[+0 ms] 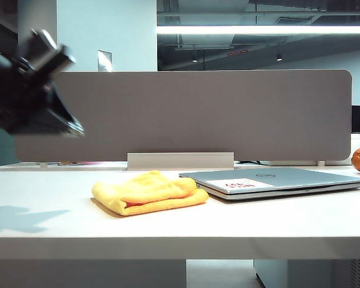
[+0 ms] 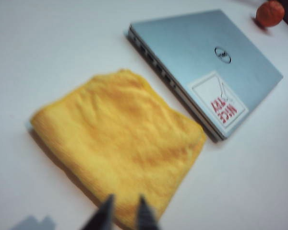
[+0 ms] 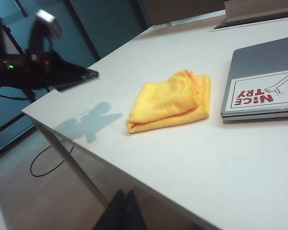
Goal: Pick up the yellow rag and put it over the laptop.
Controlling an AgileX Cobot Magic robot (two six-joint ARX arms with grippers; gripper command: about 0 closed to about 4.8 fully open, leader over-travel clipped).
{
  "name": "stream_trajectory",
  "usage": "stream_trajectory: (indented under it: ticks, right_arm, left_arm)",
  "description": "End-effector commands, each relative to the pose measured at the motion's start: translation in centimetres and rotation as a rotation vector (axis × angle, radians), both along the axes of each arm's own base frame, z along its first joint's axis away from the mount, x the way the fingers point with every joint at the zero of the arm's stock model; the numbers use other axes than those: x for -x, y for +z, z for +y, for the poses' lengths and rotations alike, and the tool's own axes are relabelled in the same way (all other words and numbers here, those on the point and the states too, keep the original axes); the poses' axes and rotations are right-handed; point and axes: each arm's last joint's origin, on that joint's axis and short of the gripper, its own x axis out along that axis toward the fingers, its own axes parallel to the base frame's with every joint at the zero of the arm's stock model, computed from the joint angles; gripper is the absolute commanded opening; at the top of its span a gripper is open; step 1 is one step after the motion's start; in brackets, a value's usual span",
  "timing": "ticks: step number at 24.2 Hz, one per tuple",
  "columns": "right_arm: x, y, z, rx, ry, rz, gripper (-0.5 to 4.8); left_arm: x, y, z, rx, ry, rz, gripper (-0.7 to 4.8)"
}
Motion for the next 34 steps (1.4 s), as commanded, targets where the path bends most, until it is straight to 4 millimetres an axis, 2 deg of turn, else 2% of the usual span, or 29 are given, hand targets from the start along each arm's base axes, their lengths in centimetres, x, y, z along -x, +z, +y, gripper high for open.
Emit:
stream_trajectory:
  ticks: [1,6,9,19,23,26,27,28,29,32,34]
  right_arm:
    - [0.0,-0.1,0.0,-0.002,-0.002,-0.004,-0.01]
    - [0.0,-0.1,0.0,-0.002,-0.002,-0.004,-0.01]
    - [0.0,-0.1,0.0,-0.002,0.002,-0.004,-0.01]
    - [0.0,-0.1,0.0,-0.003,0.006,-0.004,-0.01]
    - [0.0,-0.1,0.0,-0.003,0.006,-0.004,-0.01]
    - [0.0,-0.1,0.0,-0.003,0.005,-0.004,-0.01]
    - [0.0,-0.1,0.0,-0.003,0.006,-0.003,-0.01]
    - [0.0,-0.1,0.0,-0.003,0.006,-0.004,-0.01]
    - [0.0,-0.1,0.0,-0.003,0.005,-0.004,-0.01]
    - [0.0,-0.1,0.0,-0.003,0.006,-0.004,-0.01]
    - [0.0,-0.1,0.0,-0.003,0.005,-0.004,-0.01]
  left_arm:
    - [-1.6,-1.0,-0.6,0.079,0.055,0.107,1.61]
    - [-4.4,-2.4,-1.5,0.057,0.055,0.173,1.68]
    - [-5.8,-3.3,-1.9,0.046,0.058,0.204,2.25]
    - [-6.5,-5.9,-2.1,0.009,0.083,0.267,2.24]
    - [-6.7,-6.3,-2.8,0.02,0.06,0.237,2.23]
    - [-6.8,-6.3,-4.2,0.016,0.036,0.202,2.09]
    - [-7.0,-6.0,-4.7,0.017,0.026,0.187,1.87]
    - [-7.2,-5.7,-4.8,0.02,0.022,0.18,1.17]
    - [-7.4,-5.4,-5.1,0.026,0.013,0.168,0.03]
    - [-8.1,-4.3,-5.4,0.061,0.002,0.11,-0.06]
    - [-8.8,-2.8,-5.9,0.133,-0.05,0.062,-0.06]
